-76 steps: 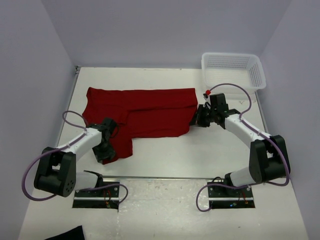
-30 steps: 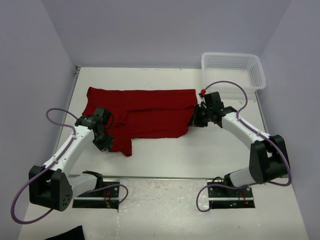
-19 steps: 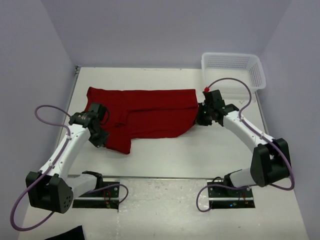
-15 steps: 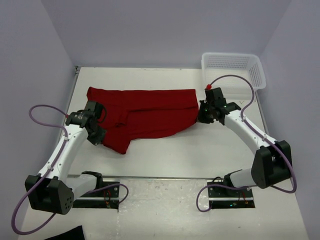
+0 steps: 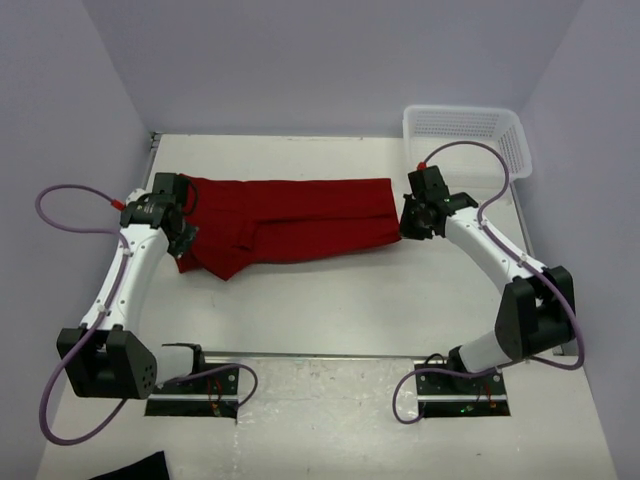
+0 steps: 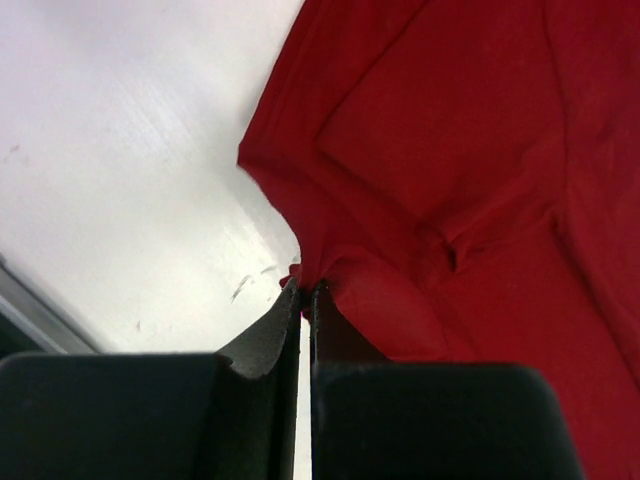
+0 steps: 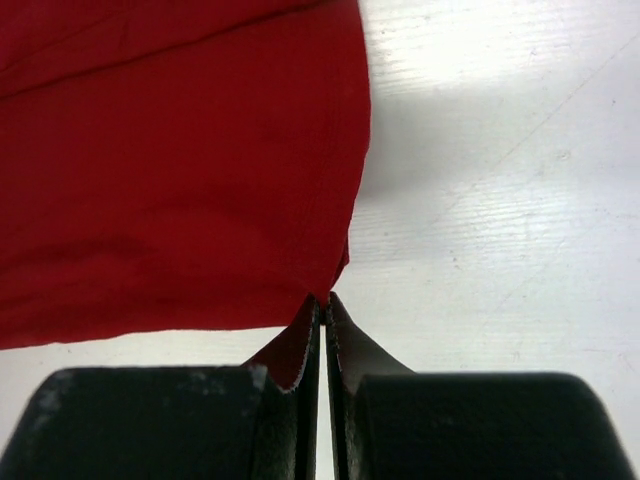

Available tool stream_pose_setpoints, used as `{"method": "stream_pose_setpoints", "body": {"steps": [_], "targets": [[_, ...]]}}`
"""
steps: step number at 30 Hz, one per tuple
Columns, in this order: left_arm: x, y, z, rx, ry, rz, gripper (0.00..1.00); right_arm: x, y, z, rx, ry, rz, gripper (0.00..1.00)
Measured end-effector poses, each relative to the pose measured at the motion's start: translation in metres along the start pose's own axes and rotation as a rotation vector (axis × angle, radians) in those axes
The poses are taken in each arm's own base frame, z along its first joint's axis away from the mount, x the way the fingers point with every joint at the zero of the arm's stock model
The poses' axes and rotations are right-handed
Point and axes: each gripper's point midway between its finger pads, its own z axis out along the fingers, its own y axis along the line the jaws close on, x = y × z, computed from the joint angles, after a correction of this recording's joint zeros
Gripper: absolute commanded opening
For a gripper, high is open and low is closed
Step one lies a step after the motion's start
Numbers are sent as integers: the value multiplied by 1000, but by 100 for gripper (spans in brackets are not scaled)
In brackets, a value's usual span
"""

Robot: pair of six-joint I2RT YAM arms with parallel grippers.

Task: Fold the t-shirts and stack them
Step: Fold the other side of the tshirt into a rectangle

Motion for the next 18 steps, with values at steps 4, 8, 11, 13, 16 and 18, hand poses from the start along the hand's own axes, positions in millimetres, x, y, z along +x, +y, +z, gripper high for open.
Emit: {"method": "stream_pose_setpoints", "body": {"steps": [4,8,11,13,16,18], "targets": [[-14,-14,11,17,-26,-6,0,0,-9,8,42,22,1,0],[-20,-28,22,41,-43,16,0,-3,-10,16,67,40,-8,0],[-23,-40,32,56,-47,43,0,-8,-9,20,78,47,-18,0],[-24,-49,41,61,-46,59,0,-15,-5,23,78,44,-26,0],[-25,-61,54,70,-44,81,0,-27,1,29,76,39,-38,0],[-26,-69,60,78,-41,99,0,-36,5,32,75,36,-43,0]]}}
